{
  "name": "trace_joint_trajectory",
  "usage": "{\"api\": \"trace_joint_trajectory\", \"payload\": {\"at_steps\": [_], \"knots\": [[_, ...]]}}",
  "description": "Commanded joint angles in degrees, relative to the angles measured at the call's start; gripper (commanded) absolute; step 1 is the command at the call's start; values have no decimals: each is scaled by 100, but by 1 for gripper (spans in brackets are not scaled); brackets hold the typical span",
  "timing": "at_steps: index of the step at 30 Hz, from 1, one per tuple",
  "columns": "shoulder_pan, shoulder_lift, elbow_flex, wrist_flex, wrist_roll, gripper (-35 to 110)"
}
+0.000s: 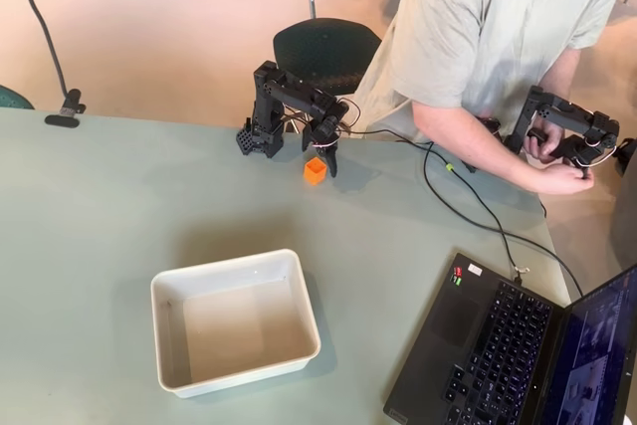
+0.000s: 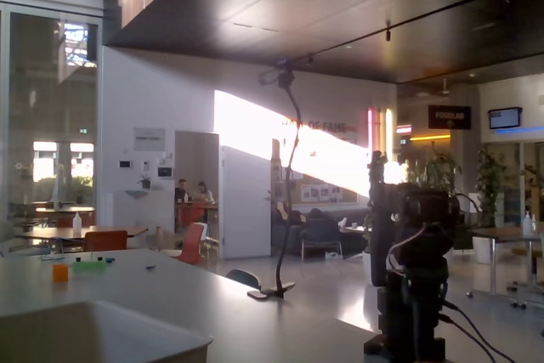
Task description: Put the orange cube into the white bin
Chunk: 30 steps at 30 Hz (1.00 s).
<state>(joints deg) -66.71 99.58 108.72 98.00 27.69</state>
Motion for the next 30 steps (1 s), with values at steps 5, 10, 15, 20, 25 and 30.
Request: {"api": "trace_joint_trajectory", "payload": {"at_steps": [5, 10, 15, 20, 25, 30], "knots": [[-132, 26, 0, 26, 721, 73], [-316, 18, 0, 26, 729, 73], [-352, -255, 0, -70, 729, 73], [-360, -870, -9, -352, 729, 73], [-360, -1099, 0, -598, 729, 72], [-360, -1116, 9, -729, 729, 72]]}}
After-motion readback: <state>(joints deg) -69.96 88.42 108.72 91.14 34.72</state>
